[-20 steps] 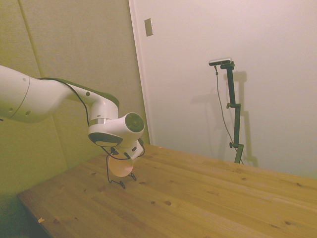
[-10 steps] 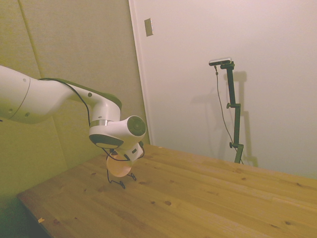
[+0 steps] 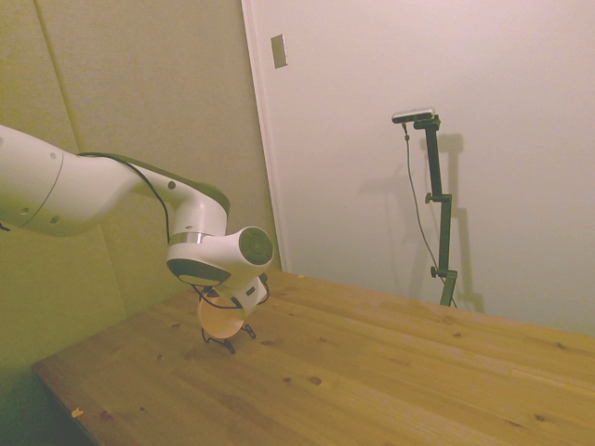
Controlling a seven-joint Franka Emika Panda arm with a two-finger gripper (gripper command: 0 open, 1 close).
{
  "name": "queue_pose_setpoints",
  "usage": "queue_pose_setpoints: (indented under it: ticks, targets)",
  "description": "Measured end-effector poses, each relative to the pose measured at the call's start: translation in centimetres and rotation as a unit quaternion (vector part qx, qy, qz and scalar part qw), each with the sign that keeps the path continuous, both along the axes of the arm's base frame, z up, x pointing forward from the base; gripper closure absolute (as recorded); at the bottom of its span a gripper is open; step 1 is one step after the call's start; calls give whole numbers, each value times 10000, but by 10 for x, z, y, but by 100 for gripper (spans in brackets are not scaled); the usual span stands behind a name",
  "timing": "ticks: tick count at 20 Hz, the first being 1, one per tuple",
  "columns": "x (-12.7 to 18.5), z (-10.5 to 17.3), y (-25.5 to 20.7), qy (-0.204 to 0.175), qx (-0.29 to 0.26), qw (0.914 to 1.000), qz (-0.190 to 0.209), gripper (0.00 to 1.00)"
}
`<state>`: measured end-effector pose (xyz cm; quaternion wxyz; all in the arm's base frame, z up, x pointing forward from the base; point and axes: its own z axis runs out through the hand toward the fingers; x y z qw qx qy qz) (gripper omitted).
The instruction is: Load the bowl
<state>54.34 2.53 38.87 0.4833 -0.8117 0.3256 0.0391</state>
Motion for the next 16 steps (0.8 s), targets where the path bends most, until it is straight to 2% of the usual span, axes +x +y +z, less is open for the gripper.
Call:
queue_pose_setpoints:
  ticks: [1, 2, 16]
  targets:
    - [0, -2, -1, 12, 6, 10000, -14, 100]
    - [1, -4, -3, 20, 14, 10000, -42, 0]
    - [-2, -2, -9, -82, 64, 9999, -52, 0]
